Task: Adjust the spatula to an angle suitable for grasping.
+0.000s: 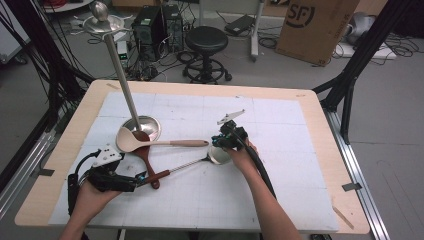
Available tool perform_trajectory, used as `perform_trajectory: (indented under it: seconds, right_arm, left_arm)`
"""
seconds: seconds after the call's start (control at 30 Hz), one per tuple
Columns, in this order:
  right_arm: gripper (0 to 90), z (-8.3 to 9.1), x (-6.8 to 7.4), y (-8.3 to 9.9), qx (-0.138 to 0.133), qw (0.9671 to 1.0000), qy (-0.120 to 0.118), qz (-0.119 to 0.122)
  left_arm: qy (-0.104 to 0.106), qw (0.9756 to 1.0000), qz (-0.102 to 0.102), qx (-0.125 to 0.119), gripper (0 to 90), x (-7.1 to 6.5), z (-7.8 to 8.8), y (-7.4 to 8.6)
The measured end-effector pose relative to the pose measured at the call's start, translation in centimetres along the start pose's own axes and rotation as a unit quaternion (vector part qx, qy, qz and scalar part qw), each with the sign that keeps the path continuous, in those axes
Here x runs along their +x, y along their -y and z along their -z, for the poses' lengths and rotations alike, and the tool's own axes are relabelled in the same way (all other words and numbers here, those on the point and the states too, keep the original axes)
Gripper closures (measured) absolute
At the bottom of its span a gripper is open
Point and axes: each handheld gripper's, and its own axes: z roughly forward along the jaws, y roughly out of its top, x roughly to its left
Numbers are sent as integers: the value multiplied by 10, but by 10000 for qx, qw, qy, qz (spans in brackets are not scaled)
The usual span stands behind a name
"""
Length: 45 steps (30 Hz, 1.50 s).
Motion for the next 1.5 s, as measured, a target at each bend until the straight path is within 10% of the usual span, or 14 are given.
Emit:
perform_trajectory:
  seconds: [1.5]
  right_arm:
    - [894, 13, 4, 16, 299, 9993, -217, -57]
  left_arm:
    - [13, 10000, 5, -16, 20, -1, -1, 0]
